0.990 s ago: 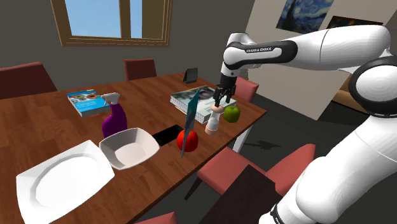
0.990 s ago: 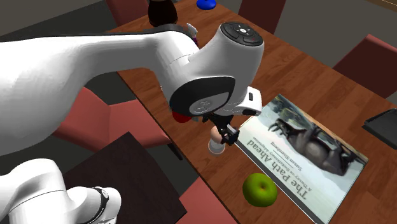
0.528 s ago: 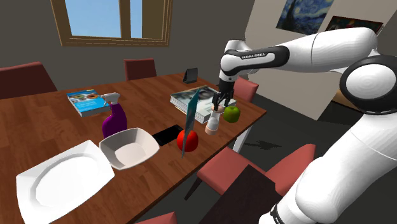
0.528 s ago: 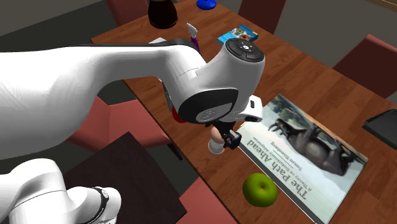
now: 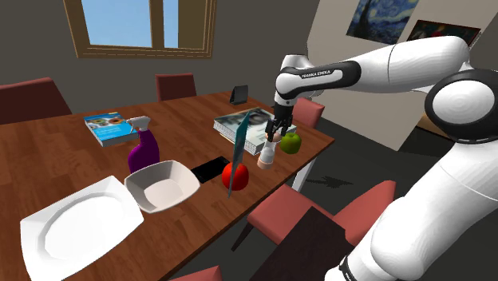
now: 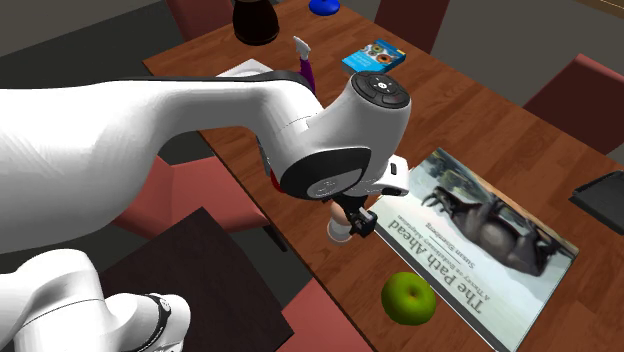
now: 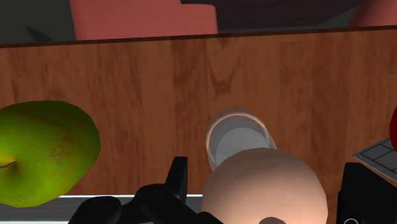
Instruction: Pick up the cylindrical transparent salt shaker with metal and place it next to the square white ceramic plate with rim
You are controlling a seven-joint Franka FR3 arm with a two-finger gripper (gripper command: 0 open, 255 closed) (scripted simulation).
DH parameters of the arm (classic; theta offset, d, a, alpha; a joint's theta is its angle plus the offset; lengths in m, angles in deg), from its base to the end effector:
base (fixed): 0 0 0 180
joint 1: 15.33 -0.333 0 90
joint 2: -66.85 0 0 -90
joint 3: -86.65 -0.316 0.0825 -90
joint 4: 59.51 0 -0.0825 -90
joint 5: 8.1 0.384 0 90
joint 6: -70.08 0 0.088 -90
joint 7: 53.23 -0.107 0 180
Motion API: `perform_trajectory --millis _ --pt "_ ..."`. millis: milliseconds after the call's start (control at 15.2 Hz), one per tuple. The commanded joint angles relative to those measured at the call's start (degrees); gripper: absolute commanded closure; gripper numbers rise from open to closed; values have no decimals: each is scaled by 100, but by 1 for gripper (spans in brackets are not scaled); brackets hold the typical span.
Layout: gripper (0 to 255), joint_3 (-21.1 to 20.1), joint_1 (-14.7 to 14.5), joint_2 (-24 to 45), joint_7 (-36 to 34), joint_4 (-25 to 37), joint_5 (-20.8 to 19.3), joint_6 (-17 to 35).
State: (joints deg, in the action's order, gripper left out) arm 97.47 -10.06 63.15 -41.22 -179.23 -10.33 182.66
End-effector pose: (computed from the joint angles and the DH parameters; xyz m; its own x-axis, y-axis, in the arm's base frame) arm 0.5032 -0.1490 0.4467 0.9964 -0.0546 -0.0646 -0.0541 -0.9985 0.0096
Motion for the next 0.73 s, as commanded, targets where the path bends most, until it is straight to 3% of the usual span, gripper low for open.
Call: perform_trajectory --millis 0,66,660 --pt "0 0 0 0 0 0 0 0" --pt "255 0 0 0 0 0 0 0" --pt "255 0 0 0 0 -1 0 1"
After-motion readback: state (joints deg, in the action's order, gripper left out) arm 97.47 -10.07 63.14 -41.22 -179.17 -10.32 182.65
